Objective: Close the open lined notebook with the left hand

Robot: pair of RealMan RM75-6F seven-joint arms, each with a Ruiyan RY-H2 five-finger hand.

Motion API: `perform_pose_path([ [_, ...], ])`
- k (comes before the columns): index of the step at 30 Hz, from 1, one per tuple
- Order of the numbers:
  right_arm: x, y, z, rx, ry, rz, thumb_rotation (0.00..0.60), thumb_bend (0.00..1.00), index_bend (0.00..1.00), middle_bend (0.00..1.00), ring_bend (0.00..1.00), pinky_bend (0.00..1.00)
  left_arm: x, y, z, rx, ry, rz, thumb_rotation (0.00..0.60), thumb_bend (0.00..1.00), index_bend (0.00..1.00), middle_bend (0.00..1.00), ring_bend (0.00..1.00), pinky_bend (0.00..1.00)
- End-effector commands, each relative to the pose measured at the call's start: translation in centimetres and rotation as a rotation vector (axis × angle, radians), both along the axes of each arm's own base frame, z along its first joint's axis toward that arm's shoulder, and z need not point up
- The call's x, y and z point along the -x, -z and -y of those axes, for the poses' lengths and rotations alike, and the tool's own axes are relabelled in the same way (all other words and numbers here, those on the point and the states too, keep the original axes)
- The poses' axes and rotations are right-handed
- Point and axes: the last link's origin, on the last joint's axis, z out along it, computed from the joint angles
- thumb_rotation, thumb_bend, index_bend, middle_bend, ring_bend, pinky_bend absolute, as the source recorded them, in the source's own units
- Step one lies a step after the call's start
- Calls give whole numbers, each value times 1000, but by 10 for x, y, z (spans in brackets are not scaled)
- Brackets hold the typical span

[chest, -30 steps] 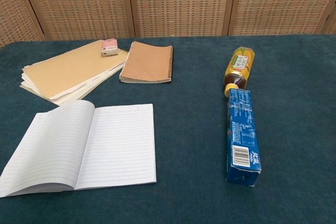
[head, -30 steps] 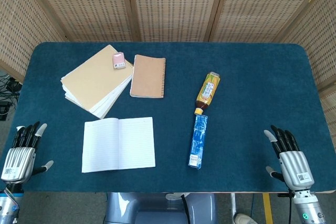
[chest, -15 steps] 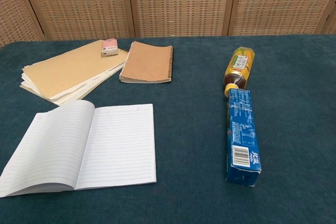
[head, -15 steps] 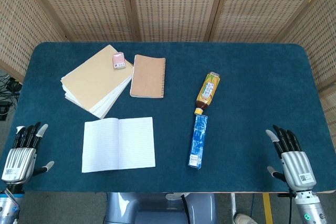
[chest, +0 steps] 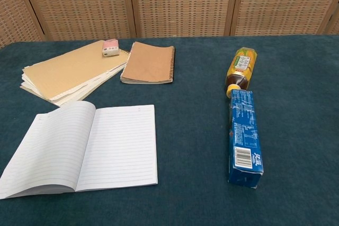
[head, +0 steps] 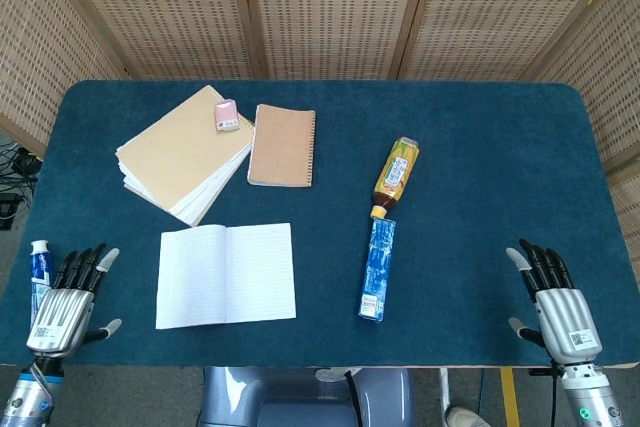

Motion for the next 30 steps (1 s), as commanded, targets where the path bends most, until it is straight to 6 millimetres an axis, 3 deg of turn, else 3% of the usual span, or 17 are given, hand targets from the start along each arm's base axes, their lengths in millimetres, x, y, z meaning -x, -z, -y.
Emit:
perform_pose_path([
  [1, 0, -1, 0, 0, 0, 4, 600, 111, 0, 0, 0, 0, -8, 15, 3, 49, 29, -13, 600, 195, 0, 0, 0, 0],
  [15, 0, -3, 0, -3, 4, 21, 600, 111, 0, 0, 0, 0, -25, 58, -4, 148, 64, -71, 600, 215, 0, 0, 0, 0],
  [30, 1, -4, 1, -5, 7, 30, 600, 112, 0, 0, 0, 0, -41, 90, -12, 205, 90, -103, 600, 214, 0, 0, 0, 0],
])
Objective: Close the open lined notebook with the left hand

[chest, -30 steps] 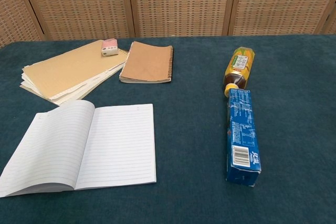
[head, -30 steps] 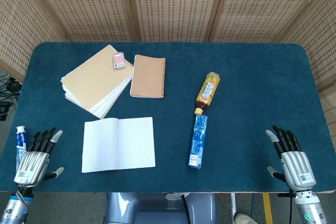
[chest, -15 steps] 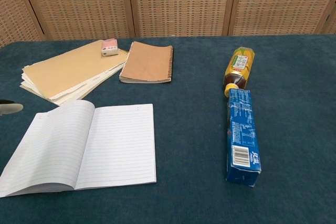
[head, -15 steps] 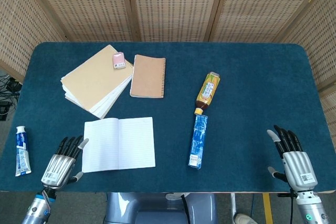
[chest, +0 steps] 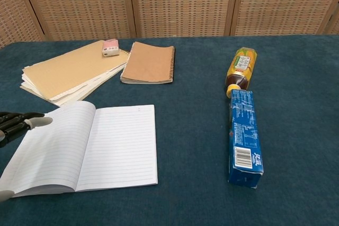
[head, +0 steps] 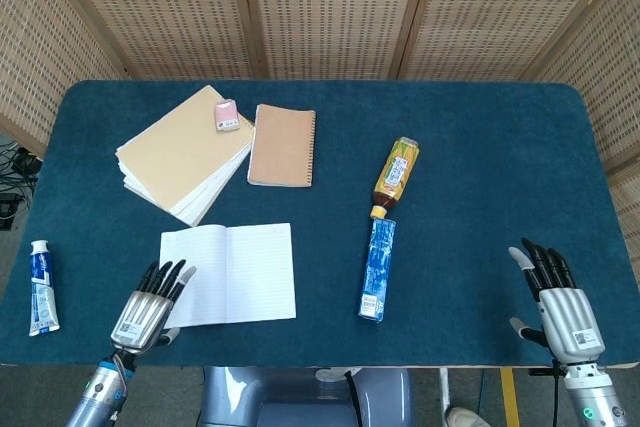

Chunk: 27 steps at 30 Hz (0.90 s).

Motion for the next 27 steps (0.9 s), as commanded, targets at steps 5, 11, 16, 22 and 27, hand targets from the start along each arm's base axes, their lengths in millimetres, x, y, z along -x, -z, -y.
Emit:
perform_pose_path([
  [5, 1, 0, 0, -1, 2, 4, 600, 111, 0, 0, 0, 0, -5, 11, 0, 20, 2, -12, 600, 215, 0, 0, 0, 0],
  [11, 0, 0, 0, -4, 1, 5, 600, 112, 0, 0, 0, 0, -5, 16, -2, 19, -3, -24, 600, 215, 0, 0, 0, 0],
  [16, 1, 0, 0, -4, 4, 5, 600, 112, 0, 0, 0, 0, -5, 18, -5, 18, 0, -31, 600, 215, 0, 0, 0, 0],
  [22, 1, 0, 0, -4, 4, 5, 600, 111, 0, 0, 0, 0, -6, 21, -6, 25, -1, -38, 600, 215, 0, 0, 0, 0],
  [27, 0, 0, 0, -5, 2, 4, 600, 111, 0, 0, 0, 0, -4, 23, -7, 28, -6, -47, 600, 215, 0, 0, 0, 0],
])
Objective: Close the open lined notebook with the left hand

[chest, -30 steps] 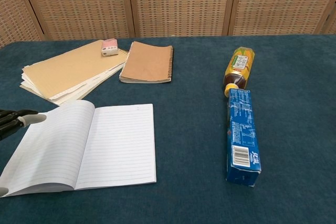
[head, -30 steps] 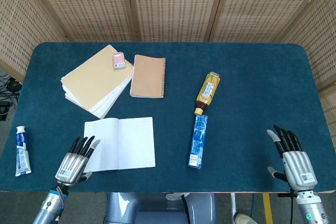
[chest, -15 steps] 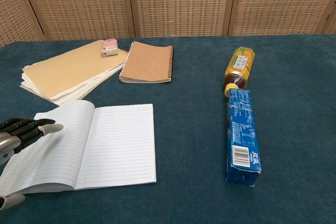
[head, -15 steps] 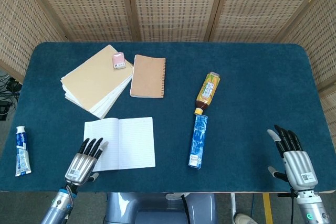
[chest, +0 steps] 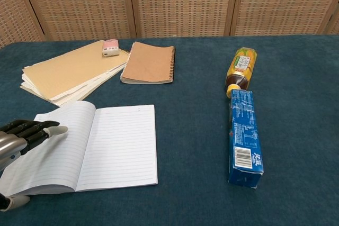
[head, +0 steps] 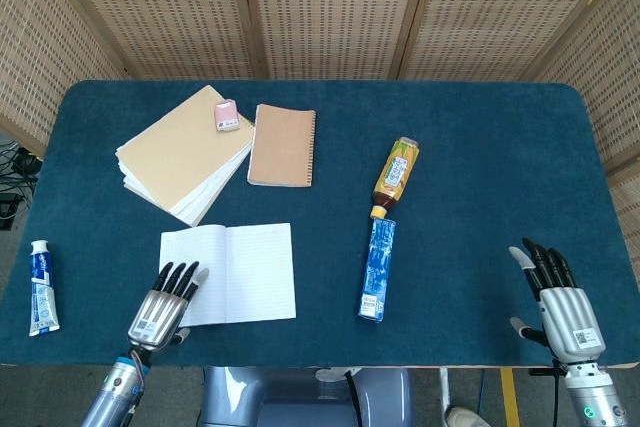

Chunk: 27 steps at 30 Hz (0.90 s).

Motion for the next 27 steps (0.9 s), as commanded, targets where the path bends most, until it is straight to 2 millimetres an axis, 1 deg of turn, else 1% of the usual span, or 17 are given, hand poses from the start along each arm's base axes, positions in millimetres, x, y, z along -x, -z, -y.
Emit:
perform_pose_path([
  [1, 0, 0, 0, 0, -1, 0, 600, 112, 0, 0, 0, 0, 1, 1, -1, 1, -2, -6, 600, 215, 0, 0, 0, 0],
  [9, 0, 1, -1, -2, 0, -2, 600, 111, 0, 0, 0, 0, 2, 5, -3, -2, -1, -13, 600, 219, 0, 0, 0, 0],
  [10, 0, 1, -1, -2, 0, -2, 600, 111, 0, 0, 0, 0, 2, 5, -3, -6, 1, -13, 600, 234, 0, 0, 0, 0],
  [13, 0, 1, 0, -2, -2, -2, 600, 112, 0, 0, 0, 0, 2, 4, -4, -19, 7, -10, 600, 337, 0, 0, 0, 0],
  [18, 0, 1, 0, -3, -2, -3, 600, 111, 0, 0, 0, 0, 0, 0, -3, -36, 25, -10, 600, 453, 0, 0, 0, 0],
  [23, 0, 1, 0, -2, -1, -2, 600, 112, 0, 0, 0, 0, -2, -2, -3, -51, 46, -15, 600, 510, 0, 0, 0, 0],
  [27, 0, 1, 0, -2, 0, -1, 600, 112, 0, 0, 0, 0, -4, -4, -5, -65, 64, -26, 600, 511, 0, 0, 0, 0],
])
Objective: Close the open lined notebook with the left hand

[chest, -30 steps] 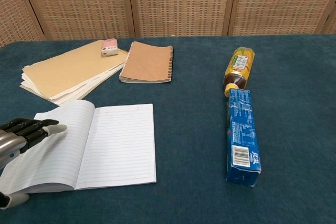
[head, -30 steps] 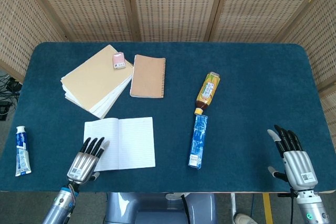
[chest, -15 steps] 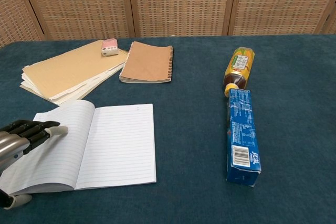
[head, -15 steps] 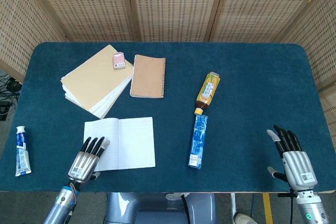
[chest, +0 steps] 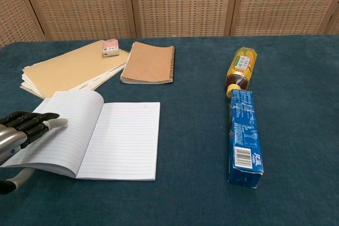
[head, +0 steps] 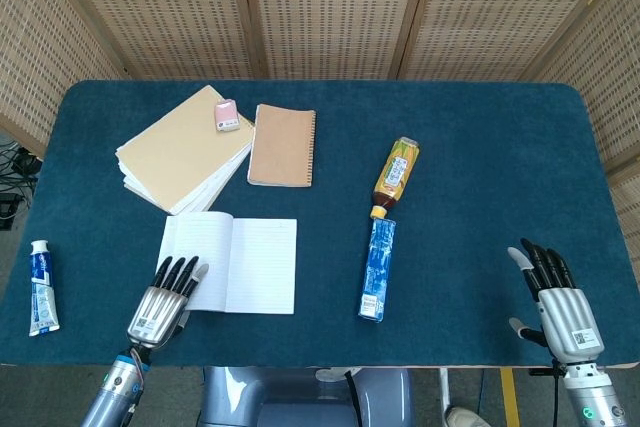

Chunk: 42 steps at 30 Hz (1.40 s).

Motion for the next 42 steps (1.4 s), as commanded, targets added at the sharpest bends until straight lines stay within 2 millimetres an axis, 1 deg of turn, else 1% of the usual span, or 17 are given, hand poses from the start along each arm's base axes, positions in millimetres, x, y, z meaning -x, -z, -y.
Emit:
perform_pose_path([
  [1, 0, 0, 0, 0, 2, 0, 600, 111, 0, 0, 0, 0, -1, -2, -2, -15, 17, -11, 600, 511, 0, 0, 0, 0],
  [11, 0, 0, 0, -2, 3, -3, 600, 111, 0, 0, 0, 0, -11, -18, -9, -137, 135, -32, 600, 511, 0, 0, 0, 0],
  [20, 0, 0, 0, 3, 6, -3, 600, 112, 0, 0, 0, 0, -20, -28, -13, -172, 212, -50, 600, 502, 0, 0, 0, 0],
  [23, 1, -1, 0, 3, 10, -3, 600, 111, 0, 0, 0, 0, -29, -31, -16, -186, 245, -44, 600, 480, 0, 0, 0, 0],
  [27, 1, -2, 0, 2, 13, -2, 600, 111, 0, 0, 0, 0, -37, -31, -20, -193, 269, -42, 600, 441, 0, 0, 0, 0],
  [31, 1, -2, -1, 0, 12, -2, 600, 111, 0, 0, 0, 0, -47, -29, -23, -196, 285, -27, 600, 354, 0, 0, 0, 0],
  [37, 1, -2, -1, 1, 14, 1, 600, 112, 0, 0, 0, 0, -57, -24, -28, -199, 297, -16, 600, 347, 0, 0, 0, 0],
  [42, 1, -1, -1, -4, 12, -2, 600, 111, 0, 0, 0, 0, -72, -20, -42, -213, 326, -16, 600, 345, 0, 0, 0, 0],
])
